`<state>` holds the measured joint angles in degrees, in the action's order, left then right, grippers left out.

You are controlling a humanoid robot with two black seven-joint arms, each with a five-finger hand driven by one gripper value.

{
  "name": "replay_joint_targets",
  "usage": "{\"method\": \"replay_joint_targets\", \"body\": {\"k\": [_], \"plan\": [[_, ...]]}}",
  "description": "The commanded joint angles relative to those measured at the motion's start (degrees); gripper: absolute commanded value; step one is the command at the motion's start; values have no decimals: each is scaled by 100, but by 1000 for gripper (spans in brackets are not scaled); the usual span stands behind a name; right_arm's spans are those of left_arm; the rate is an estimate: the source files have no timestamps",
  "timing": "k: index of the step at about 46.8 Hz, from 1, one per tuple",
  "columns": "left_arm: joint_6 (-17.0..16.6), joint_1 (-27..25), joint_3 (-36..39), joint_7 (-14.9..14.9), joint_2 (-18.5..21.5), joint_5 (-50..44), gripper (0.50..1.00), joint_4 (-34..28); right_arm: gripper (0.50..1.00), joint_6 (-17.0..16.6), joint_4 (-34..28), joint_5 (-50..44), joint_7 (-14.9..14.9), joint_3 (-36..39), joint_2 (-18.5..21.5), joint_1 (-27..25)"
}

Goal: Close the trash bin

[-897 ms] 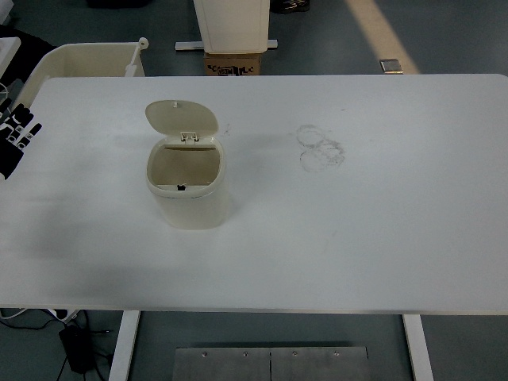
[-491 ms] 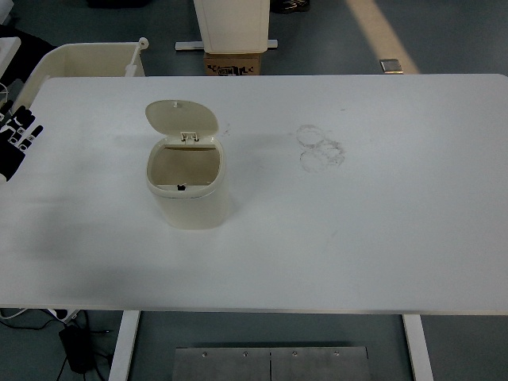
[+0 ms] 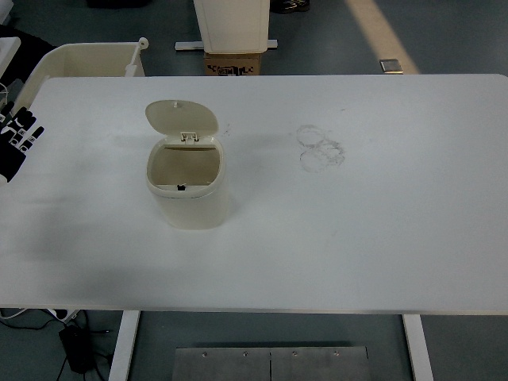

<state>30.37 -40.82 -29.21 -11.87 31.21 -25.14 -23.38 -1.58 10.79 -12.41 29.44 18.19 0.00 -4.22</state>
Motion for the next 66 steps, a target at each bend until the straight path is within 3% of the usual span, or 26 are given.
{"method": "replay_joint_targets", "body": {"k": [1,66], "plan": [[4,3,-6,0,8,0,1000,-9,991,0,2,2,0,0,0,0],[-23,-14,-15,44,79,0,1000,-26,991,0,2,2,0,-9,0,9]]}}
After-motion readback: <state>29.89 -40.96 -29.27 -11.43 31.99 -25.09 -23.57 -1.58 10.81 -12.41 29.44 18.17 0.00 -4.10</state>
